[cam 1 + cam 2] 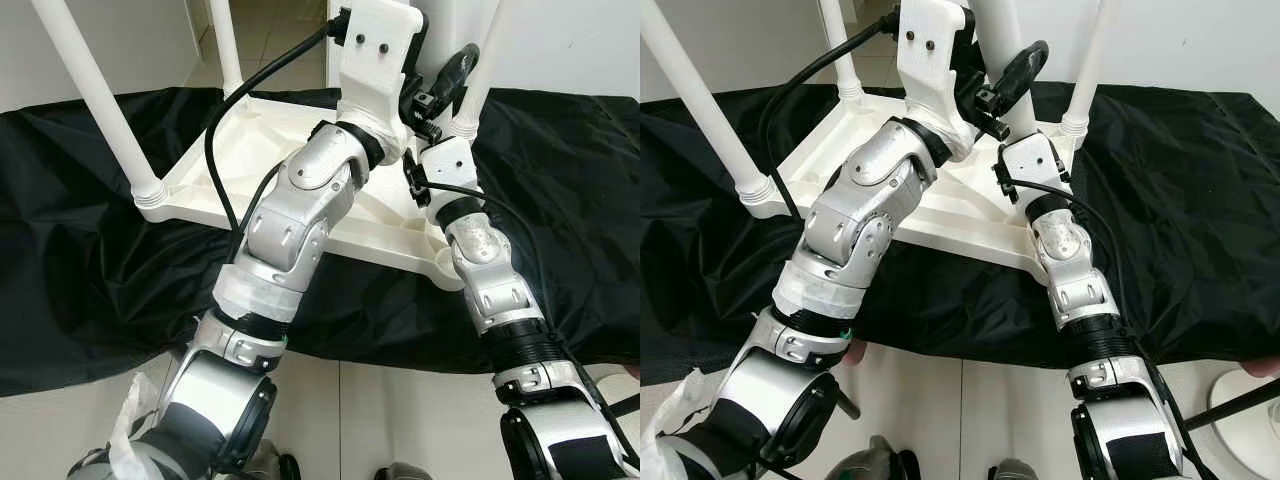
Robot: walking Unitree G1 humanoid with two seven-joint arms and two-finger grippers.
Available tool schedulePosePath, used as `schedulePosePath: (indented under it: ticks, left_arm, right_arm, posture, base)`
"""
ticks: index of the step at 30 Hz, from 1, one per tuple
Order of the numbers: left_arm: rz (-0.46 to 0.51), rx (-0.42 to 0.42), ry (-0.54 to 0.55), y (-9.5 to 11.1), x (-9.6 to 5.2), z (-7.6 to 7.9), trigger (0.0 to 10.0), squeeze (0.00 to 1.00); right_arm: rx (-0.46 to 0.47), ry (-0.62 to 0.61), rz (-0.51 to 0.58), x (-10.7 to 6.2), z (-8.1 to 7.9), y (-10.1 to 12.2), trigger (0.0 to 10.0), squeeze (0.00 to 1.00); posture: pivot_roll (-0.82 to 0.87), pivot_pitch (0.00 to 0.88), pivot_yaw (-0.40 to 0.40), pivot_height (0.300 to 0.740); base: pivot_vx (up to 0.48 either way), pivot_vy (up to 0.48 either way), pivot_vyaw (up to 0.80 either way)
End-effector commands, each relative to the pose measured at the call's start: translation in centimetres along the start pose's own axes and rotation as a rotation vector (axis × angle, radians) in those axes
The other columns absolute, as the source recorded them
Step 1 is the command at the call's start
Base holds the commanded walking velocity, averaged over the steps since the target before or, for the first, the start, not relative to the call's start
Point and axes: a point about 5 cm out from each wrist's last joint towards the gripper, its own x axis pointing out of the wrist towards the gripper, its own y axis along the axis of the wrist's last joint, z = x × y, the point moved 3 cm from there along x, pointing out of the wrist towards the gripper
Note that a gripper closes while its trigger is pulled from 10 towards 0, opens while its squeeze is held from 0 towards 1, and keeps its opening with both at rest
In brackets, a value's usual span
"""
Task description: Building children table
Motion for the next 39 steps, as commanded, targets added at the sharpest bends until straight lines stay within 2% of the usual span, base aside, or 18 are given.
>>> schedulePosePath:
  ticks: [1, 2, 3, 4, 5, 9, 10, 11, 16, 17, 18, 19, 23, 24, 25, 30, 35, 39]
  left_arm:
    - [0.032, -0.047, 0.029, 0.6, 0.5, 1.3, 10.0, 0.00]
    - [0.031, -0.048, 0.028, 0.6, 0.5, 1.3, 10.0, 0.00]
    - [0.030, -0.049, 0.028, 0.6, 0.5, 1.3, 10.0, 0.00]
    - [0.030, -0.049, 0.028, 0.6, 0.5, 1.3, 10.0, 0.00]
    - [0.029, -0.048, 0.027, 0.6, 0.5, 1.3, 10.0, 0.00]
    - [0.027, -0.047, 0.027, 0.6, 0.5, 1.3, 10.0, 0.00]
    - [0.025, -0.046, 0.027, 0.6, 0.5, 1.3, 10.0, 0.00]
    - [0.023, -0.044, 0.027, 0.5, 0.4, 1.3, 10.0, 0.00]
    - [0.019, -0.046, 0.026, 0.4, 0.4, 1.3, 10.0, 0.00]
    - [0.019, -0.049, 0.025, 0.4, 0.4, 1.3, 10.0, 0.11]
    - [0.019, -0.049, 0.025, 0.4, 0.4, 1.3, 10.0, 0.11]
    - [0.018, -0.057, 0.024, 0.4, 0.4, 1.3, 10.0, 1.00]
    - [0.016, -0.057, 0.014, 0.4, 0.3, 1.5, 10.0, 1.00]
    - [0.014, -0.051, 0.009, 0.4, 0.3, 1.6, 10.0, 0.67]
    - [0.014, -0.060, 0.002, 0.4, 0.3, 1.7, 10.0, 0.00]
    - [0.018, -0.081, -0.015, 0.6, 0.1, 2.0, 10.0, 0.00]
    - [0.015, -0.128, -0.047, 0.5, -0.4, 2.4, 10.0, 0.00]
    - [0.013, -0.135, -0.046, 0.5, -0.5, 2.4, 10.0, 0.00]
  right_arm:
    - [-0.015, 0.024, 0.033, 0.3, -0.6, 0.7, 10.0, 0.00]
    - [-0.013, 0.027, 0.036, 0.2, -0.6, 0.7, 10.0, 0.00]
    - [-0.006, 0.031, 0.035, 0.2, -0.7, 0.6, 5.2, 0.00]
    - [-0.006, 0.031, 0.035, 0.2, -0.7, 0.6, 5.2, 0.00]
    - [0.008, 0.041, 0.039, 0.0, -0.8, 0.6, 0.0, 0.00]
    - [0.016, 0.046, 0.043, -0.2, -1.0, 0.5, 0.0, 0.00]
    - [0.015, 0.042, 0.045, -0.3, -1.0, 0.5, 4.1, 0.00]
    - [0.021, 0.039, 0.052, -0.4, -1.0, 0.5, 10.0, 0.00]
    - [0.026, 0.038, 0.062, -0.7, -1.0, 0.6, 10.0, 0.00]
    - [0.027, 0.037, 0.062, -0.8, -1.0, 0.5, 10.0, 0.00]
    - [0.027, 0.037, 0.062, -0.8, -1.0, 0.5, 10.0, 0.00]
    - [0.025, 0.037, 0.062, -0.8, -1.0, 0.5, 10.0, 0.00]
    - [0.031, 0.034, 0.051, -1.0, -0.9, 0.3, 10.0, 0.00]
    - [0.040, 0.031, 0.042, -1.0, -0.9, 0.1, 10.0, 0.00]
    - [0.051, 0.022, 0.018, -1.0, -1.0, -0.2, 10.0, 0.00]
    - [0.077, 0.001, -0.025, -1.0, -1.2, -0.8, 10.0, 0.00]
    - [0.251, -0.053, -0.070, -1.3, -1.7, -1.1, 10.0, 0.00]
    - [0.277, -0.061, -0.071, -1.3, -1.8, -1.0, 10.0, 0.00]
  posture:
    - [-0.04, 0.000, 0.048, 0.740]
    - [-0.04, 0.000, 0.048, 0.740]
    - [-0.04, 0.000, 0.049, 0.740]
    - [-0.04, 0.000, 0.049, 0.740]
    - [-0.04, 0.000, 0.049, 0.740]
    - [-0.04, 0.000, 0.050, 0.740]
    - [-0.04, 0.000, 0.050, 0.740]
    - [-0.04, 0.000, 0.051, 0.740]
    - [-0.04, 0.000, 0.053, 0.740]
    - [-0.04, 0.000, 0.055, 0.740]
    - [-0.04, 0.000, 0.055, 0.740]
    - [-0.04, 0.000, 0.056, 0.740]
    - [-0.04, 0.000, 0.055, 0.740]
    - [-0.04, 0.000, 0.055, 0.740]
    - [-0.04, 0.000, 0.054, 0.740]
    - [-0.04, 0.000, 0.053, 0.740]
    - [-0.04, 0.000, 0.050, 0.740]
    - [-0.04, 0.000, 0.050, 0.740]
  base:
    - [0.000, 0.000, 0.00]
    - [0.000, 0.000, 0.00]
    - [0.000, 0.000, 0.00]
    - [0.000, 0.000, 0.00]
    - [0.000, 0.000, 0.00]
    - [0.000, 0.000, 0.00]
    - [0.000, 0.000, 0.00]
    - [0.000, 0.000, 0.00]
    - [0.000, 0.000, 0.00]
    - [0.000, 0.000, 0.00]
    - [0.000, 0.000, 0.00]
    - [0.000, 0.000, 0.00]
    - [0.000, 0.000, 0.00]
    - [0.000, 0.000, 0.00]
    - [0.000, 0.000, 0.00]
    - [0.000, 0.000, 0.00]
    - [0.000, 0.000, 0.00]
    - [0.000, 0.000, 0.00]
